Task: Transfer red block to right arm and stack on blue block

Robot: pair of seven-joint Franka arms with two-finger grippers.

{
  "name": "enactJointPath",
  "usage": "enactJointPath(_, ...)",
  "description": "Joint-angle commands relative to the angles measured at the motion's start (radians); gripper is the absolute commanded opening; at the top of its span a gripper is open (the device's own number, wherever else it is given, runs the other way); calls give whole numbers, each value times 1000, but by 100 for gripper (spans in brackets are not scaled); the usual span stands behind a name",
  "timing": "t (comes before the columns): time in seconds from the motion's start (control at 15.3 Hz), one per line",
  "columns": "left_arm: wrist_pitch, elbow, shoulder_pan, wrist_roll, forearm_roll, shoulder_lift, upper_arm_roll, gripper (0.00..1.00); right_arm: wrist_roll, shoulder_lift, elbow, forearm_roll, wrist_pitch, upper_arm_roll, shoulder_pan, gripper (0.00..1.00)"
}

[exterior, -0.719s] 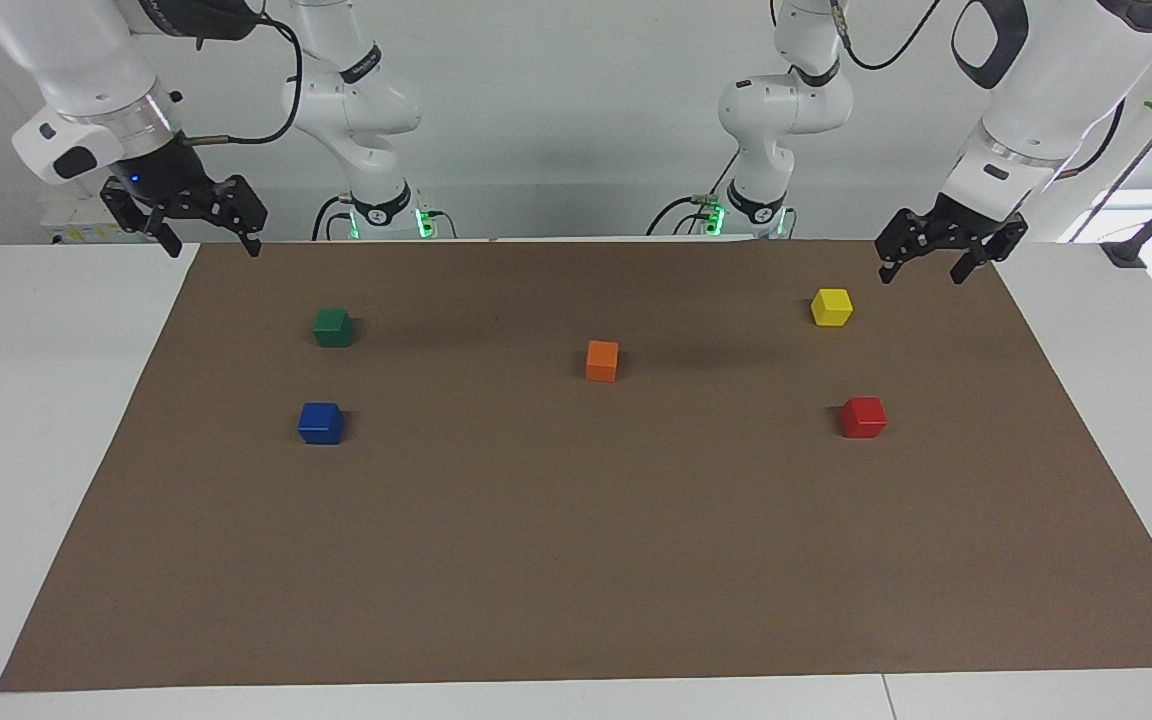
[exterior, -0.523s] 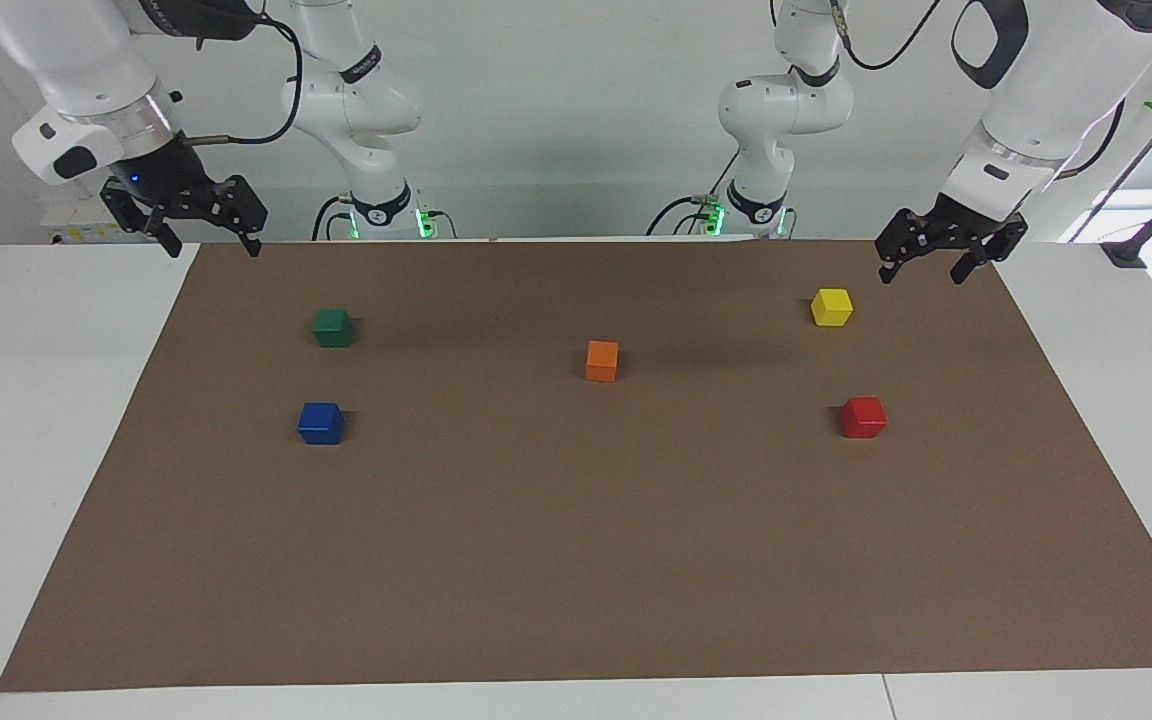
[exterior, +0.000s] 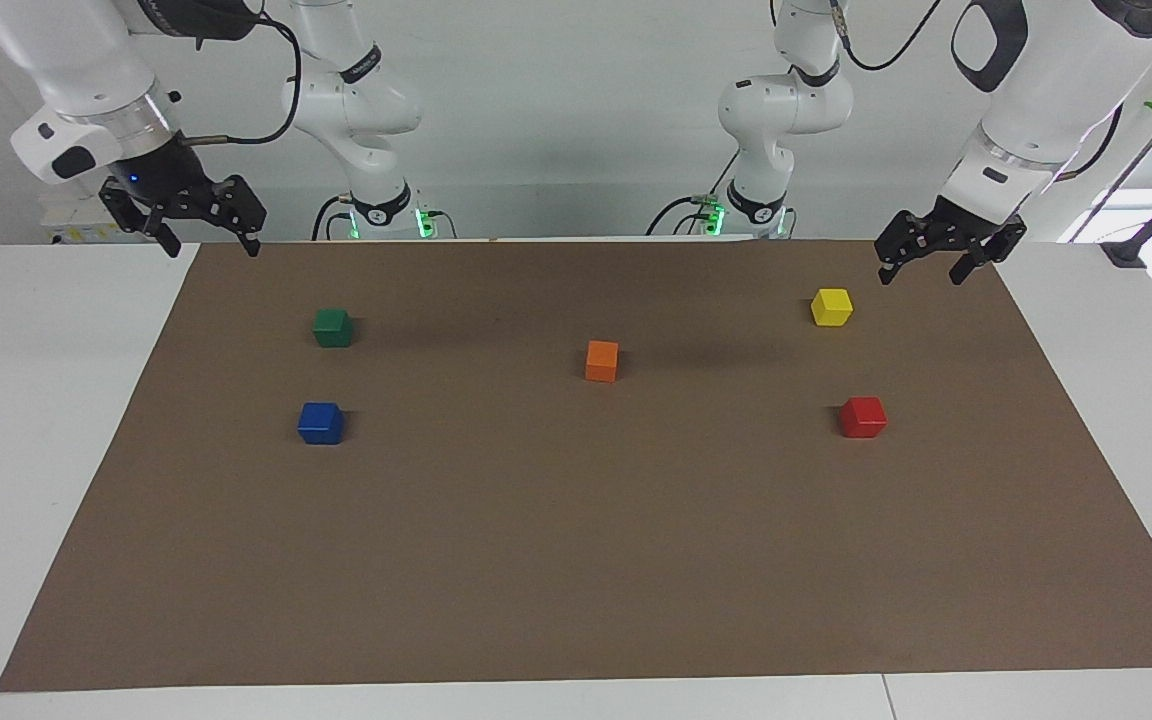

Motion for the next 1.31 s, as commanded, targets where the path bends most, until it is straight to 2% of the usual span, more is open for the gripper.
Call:
enactJointPath(0.0, 92, -55, 23, 6, 11, 0, -3, 100, -120, -20, -45, 0, 28, 8, -24, 100)
enactJointPath(0.2, 185, -81, 34, 6, 12, 84, -1, 100, -126, -98, -210, 57, 149, 6, -22, 100)
enactJointPath(0.33, 315, -168, 49, 6, 11, 108, -1, 100, -129, -138, -309, 136, 198, 6, -24, 100)
enactJointPath(0.52, 562, -340, 70, 6, 11, 132, -3, 100, -142, -128, -361, 325, 233, 6, -47, 100)
enactJointPath(0.72, 698, -433, 76, 6, 12, 154, -3, 100, -261, -126, -436, 552, 240, 5, -109, 100)
enactJointPath(0.85, 715, -448, 67, 3, 11, 160, -3, 100, -426, -108, -482, 701, 223, 5, -177, 100)
enactJointPath(0.98, 732, -453, 60, 6, 12, 186, -3, 100, -548, -68, -504, 836, 142, 5, -237, 100)
enactJointPath(1.24, 781, -453, 59, 7, 12, 244, -3, 100, -579, -23, -528, 1081, 1, 5, -259, 100)
